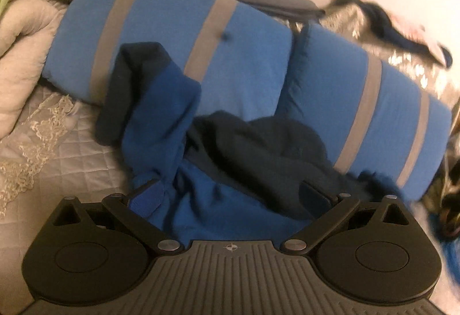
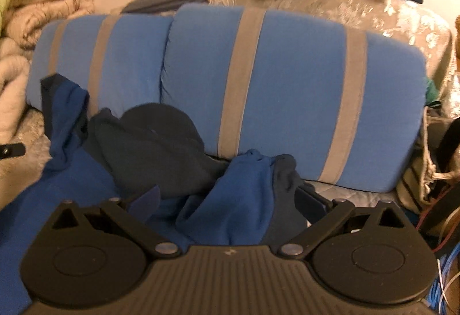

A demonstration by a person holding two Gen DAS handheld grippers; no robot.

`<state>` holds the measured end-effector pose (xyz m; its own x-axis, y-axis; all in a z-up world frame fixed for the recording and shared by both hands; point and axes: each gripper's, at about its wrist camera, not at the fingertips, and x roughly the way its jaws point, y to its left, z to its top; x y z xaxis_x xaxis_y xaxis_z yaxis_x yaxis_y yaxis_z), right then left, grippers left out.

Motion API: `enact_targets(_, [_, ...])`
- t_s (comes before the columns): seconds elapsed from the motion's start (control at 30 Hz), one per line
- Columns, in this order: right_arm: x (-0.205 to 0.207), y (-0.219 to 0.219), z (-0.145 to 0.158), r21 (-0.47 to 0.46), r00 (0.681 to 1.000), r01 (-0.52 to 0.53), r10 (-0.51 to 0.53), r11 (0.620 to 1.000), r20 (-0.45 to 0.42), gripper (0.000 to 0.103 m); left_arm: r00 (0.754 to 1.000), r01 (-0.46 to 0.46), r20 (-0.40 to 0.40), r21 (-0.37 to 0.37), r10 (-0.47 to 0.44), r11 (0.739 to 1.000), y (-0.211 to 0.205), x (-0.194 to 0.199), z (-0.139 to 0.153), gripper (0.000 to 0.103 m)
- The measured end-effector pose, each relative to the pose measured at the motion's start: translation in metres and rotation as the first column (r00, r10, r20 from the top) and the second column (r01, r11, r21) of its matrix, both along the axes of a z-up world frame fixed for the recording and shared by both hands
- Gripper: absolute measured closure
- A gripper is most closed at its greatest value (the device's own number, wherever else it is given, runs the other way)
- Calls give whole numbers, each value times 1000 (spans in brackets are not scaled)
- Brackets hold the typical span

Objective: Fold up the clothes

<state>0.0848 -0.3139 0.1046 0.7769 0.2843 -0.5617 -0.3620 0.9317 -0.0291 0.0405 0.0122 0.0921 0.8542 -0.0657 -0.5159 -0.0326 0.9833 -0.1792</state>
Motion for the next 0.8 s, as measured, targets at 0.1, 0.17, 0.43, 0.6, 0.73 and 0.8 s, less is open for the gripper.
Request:
enact_targets(0.1, [26,10,-18,-6,1000,22,-22,1000,-9,5,998,59,-27,26,-58,998,-10,7,-7,0])
enact_targets(0.17, [43,17,-29,-17,999,36,-36,999,-12,7,995,88,-47,23,-86,996,-13,12,-13,0])
enact_targets(0.43, [86,51,-63,-109,998,69,-70,992,-9,37,989,105,-113,44,-99,994,-16,31,-34,0])
enact_targets(0.6, [71,47,-66,-137,991,130,-133,982,-13,90,982,120,-148,17,-116,993,-17,44,-41,0])
enact_targets(0.73, [17,24,-56,-105,992,122,-122,987,0,92,978,147,-149,-7,-146,989,-19,43,-38,0])
enact_targets(0.8, [-10,10,-57,-76,993,110,-112,991,-25,92,975,164,-150,-11,-163,986,-20,40,-36,0])
